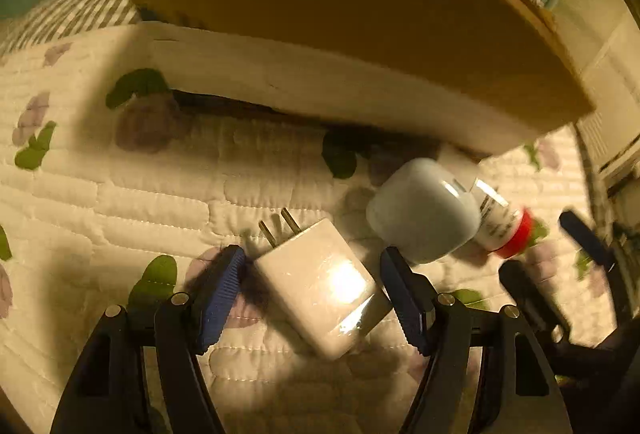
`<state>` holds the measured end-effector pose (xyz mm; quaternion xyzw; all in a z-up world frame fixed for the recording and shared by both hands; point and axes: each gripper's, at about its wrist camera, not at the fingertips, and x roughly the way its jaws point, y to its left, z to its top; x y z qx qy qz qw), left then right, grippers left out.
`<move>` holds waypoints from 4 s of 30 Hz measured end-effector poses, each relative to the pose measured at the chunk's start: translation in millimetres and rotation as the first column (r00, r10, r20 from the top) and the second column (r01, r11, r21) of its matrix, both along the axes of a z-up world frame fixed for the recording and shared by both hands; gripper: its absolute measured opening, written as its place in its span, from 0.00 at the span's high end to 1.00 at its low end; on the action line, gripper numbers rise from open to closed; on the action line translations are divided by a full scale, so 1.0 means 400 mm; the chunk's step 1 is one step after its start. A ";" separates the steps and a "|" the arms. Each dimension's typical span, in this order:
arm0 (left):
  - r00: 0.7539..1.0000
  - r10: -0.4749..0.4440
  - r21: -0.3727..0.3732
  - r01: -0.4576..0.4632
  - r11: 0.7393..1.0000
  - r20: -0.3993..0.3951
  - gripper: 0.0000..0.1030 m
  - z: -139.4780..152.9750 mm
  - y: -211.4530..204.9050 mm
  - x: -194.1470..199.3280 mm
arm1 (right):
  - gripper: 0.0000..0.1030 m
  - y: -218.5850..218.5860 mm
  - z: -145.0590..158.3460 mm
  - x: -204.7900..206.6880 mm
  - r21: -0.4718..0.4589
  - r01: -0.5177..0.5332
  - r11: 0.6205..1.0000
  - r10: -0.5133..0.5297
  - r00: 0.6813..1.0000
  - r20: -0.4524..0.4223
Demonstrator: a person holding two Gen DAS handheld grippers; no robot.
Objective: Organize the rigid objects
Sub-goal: 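Grasp the white plug charger with the left tool while the right tool grasps the red-capped bottle, then carry the charger and bottle over the box and open both tools to drop them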
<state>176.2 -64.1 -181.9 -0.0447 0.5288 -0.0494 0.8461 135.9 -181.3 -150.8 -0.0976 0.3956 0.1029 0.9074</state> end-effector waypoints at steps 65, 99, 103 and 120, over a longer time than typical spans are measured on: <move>0.890 -0.037 -0.063 0.073 0.995 0.455 0.60 0.496 0.169 -0.334 | 0.66 0.011 0.378 -0.237 0.196 0.018 0.980 -0.056 0.979 0.195; 0.855 -0.122 -0.003 0.143 0.990 0.504 0.60 0.474 0.051 0.106 | 0.66 0.032 0.412 0.158 0.164 -0.029 0.986 -0.015 0.964 0.264; 0.888 -0.142 0.005 0.156 0.988 0.438 0.60 0.412 0.040 0.153 | 0.66 0.031 0.324 0.227 0.172 -0.031 0.985 -0.001 0.984 0.180; 0.935 -0.173 -0.001 0.182 0.983 0.308 0.57 0.282 0.007 0.213 | 0.65 0.007 0.163 0.330 0.113 0.003 0.994 -0.004 1.000 0.011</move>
